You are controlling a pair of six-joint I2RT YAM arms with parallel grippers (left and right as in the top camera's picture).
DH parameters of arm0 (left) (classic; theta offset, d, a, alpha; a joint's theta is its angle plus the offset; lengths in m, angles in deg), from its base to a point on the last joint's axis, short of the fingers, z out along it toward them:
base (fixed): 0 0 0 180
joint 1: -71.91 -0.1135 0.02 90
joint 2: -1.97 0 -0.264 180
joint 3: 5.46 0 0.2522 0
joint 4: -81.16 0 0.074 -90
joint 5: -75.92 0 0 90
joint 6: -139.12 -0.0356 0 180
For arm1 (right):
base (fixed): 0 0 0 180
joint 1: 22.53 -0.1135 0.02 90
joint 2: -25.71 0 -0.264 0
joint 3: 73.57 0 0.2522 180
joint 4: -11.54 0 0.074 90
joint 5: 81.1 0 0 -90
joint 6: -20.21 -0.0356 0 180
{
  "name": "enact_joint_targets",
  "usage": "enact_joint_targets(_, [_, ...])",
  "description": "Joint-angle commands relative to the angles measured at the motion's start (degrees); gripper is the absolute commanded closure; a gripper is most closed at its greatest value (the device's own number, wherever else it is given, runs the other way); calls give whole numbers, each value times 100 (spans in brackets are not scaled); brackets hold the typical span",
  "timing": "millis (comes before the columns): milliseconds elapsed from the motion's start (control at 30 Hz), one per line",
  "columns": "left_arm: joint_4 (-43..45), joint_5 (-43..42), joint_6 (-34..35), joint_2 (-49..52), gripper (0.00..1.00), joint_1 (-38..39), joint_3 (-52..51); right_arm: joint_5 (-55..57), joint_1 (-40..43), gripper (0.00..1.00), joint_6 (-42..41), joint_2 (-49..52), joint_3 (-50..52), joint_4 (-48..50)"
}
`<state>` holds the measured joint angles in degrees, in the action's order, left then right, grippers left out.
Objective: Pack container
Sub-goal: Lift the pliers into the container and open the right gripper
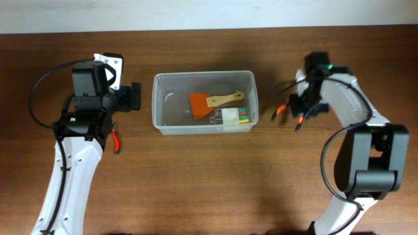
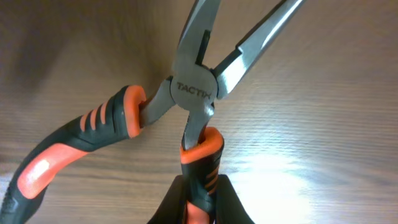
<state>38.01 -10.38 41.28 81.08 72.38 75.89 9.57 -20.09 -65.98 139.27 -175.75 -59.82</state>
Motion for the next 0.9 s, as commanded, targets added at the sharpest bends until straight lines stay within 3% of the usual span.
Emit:
enact_joint_targets(0, [17, 61, 50, 28, 1, -4, 114, 2, -101, 96, -26, -533, -999, -247])
enact_joint_targets(200, [15, 61, 50, 28, 1, -4, 114, 0, -726, 96, -11, -649, -2284, -706])
enact_joint_targets(333, [17, 61, 50, 28, 1, -4, 114, -55, -1445, 96, 634, -649, -2562, -640])
enact_joint_targets(467, [17, 61, 50, 28, 1, -4, 114, -302, -2310, 96, 2059, -551, -2559, -444])
enact_joint_targets(633, [15, 61, 50, 28, 1, -4, 114, -905, -3029, 96, 4402, -243, -2535, -391])
enact_joint_targets(767, [15, 61, 50, 28, 1, -4, 114, -1152, -3226, 96, 5663, 157, -2535, -271])
enact_joint_targets(867, [17, 61, 50, 28, 1, -4, 114, -1368, -3241, 96, 6120, 527, -2535, -31])
